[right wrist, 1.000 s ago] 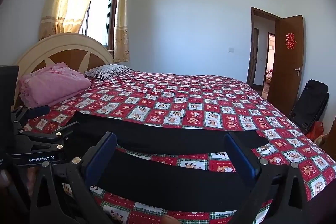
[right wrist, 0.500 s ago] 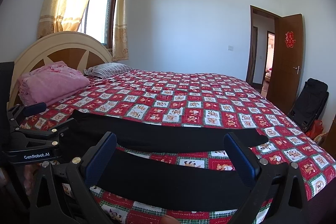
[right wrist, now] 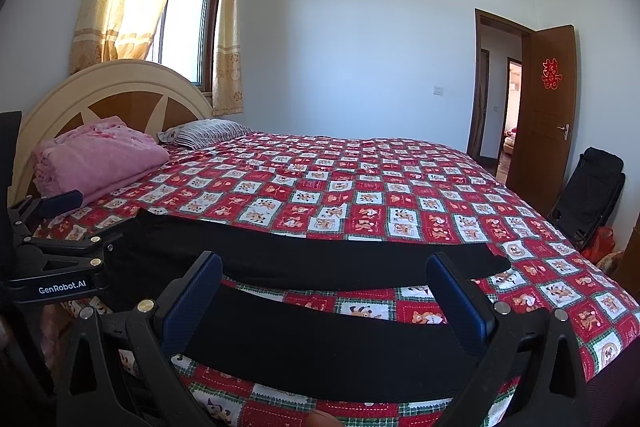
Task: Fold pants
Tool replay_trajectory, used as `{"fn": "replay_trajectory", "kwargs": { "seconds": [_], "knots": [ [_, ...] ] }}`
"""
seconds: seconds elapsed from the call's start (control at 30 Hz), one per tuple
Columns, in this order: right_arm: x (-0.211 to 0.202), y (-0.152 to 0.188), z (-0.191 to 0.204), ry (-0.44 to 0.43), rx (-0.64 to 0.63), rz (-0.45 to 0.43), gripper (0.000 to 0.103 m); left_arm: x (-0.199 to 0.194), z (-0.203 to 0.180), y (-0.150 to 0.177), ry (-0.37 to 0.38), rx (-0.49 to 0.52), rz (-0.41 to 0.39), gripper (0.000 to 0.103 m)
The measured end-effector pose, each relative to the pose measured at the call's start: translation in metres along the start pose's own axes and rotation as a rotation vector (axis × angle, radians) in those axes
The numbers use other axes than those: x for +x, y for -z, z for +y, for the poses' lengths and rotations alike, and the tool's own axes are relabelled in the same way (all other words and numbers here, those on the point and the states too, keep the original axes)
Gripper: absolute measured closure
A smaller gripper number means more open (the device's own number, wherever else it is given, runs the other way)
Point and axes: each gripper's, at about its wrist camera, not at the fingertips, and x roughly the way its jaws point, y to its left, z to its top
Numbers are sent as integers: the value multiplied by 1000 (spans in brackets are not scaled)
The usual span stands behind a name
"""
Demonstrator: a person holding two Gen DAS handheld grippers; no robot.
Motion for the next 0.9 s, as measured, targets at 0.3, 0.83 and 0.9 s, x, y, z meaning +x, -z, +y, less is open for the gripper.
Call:
{"fn": "replay_trajectory", "kwargs": {
  "seconds": [0.3, 0.83, 0.9],
  "knots": [
    [1, 1, -1, 7, 9, 6, 1, -1, 2, 0, -3, -5, -4, 0],
    [9, 3, -6, 22, 21, 25, 1, -6, 3, -2, -31, -2, -41, 0],
    [9, 3, -5, 21, 18, 27, 1, -6, 3, -2, -33, -2, -40, 0]
  ]
}}
